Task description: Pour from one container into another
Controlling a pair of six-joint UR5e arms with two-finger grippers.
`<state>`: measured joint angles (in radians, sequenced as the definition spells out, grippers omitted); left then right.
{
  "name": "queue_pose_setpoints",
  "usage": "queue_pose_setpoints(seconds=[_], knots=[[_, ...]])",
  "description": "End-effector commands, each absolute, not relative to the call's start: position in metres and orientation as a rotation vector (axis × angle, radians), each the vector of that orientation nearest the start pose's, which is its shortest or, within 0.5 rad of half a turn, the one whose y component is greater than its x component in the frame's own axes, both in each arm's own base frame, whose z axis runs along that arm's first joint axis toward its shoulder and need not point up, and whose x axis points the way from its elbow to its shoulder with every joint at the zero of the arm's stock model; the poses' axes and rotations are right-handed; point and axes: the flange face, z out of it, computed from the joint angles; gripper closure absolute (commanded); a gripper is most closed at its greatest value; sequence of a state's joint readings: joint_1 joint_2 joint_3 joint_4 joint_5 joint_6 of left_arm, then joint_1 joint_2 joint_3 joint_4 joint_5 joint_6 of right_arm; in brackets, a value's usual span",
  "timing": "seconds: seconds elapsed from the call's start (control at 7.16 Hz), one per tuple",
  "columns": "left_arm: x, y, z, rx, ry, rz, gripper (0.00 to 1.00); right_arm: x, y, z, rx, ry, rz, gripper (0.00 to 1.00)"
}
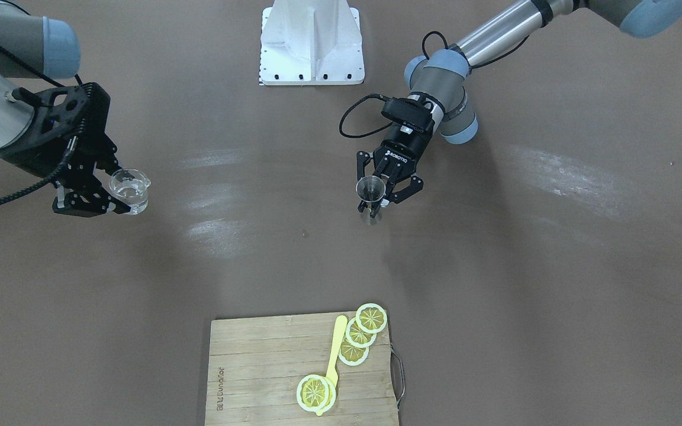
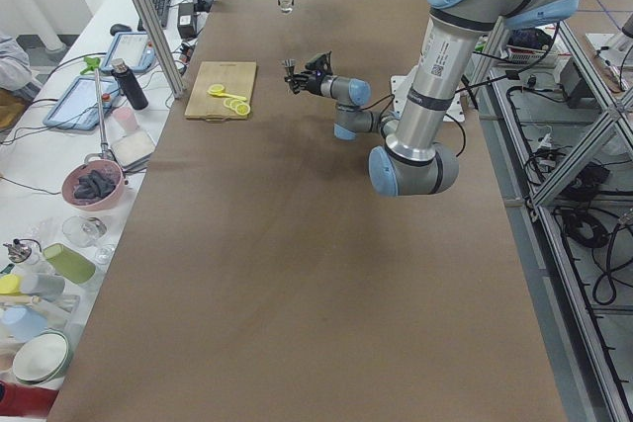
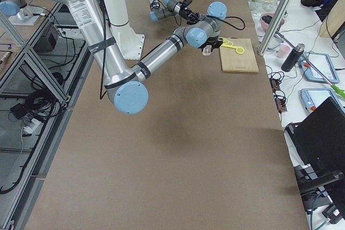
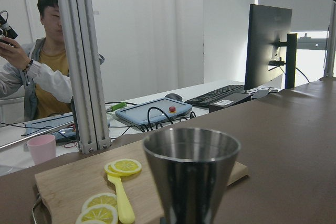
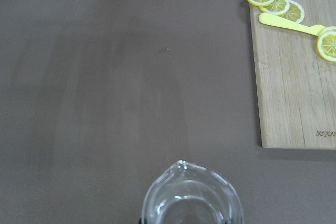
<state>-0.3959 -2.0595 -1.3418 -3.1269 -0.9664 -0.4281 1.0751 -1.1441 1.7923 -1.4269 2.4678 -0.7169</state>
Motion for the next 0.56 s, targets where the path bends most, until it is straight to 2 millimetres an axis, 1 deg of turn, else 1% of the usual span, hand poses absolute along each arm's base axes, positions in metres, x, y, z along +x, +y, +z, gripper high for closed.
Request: queue_pose_setpoints(seconds=[0.0,0.14,0.28,0.42], knots=[[0.462,-0.428,0.388,1.503,0.887,-0.021,1.0,-0.217,-0.572,0.325,0.982,-0.859,-1.415,1.0],[0.432,-0.432,0.415,1.508,0.878,-0.018,1.0,-0.221,-0.582,0.347,1.025,-0.858,-1.422,1.0],[0.398,-0.441,0.44,1.498,0.832,-0.01,1.0,-0.226,-0.589,0.366,1.043,-0.875,-1.386,1.0],[0.366,-0.446,0.475,1.473,0.793,0.012,1.0,-0.229,-0.595,0.383,1.071,-0.884,-1.37,1.0]])
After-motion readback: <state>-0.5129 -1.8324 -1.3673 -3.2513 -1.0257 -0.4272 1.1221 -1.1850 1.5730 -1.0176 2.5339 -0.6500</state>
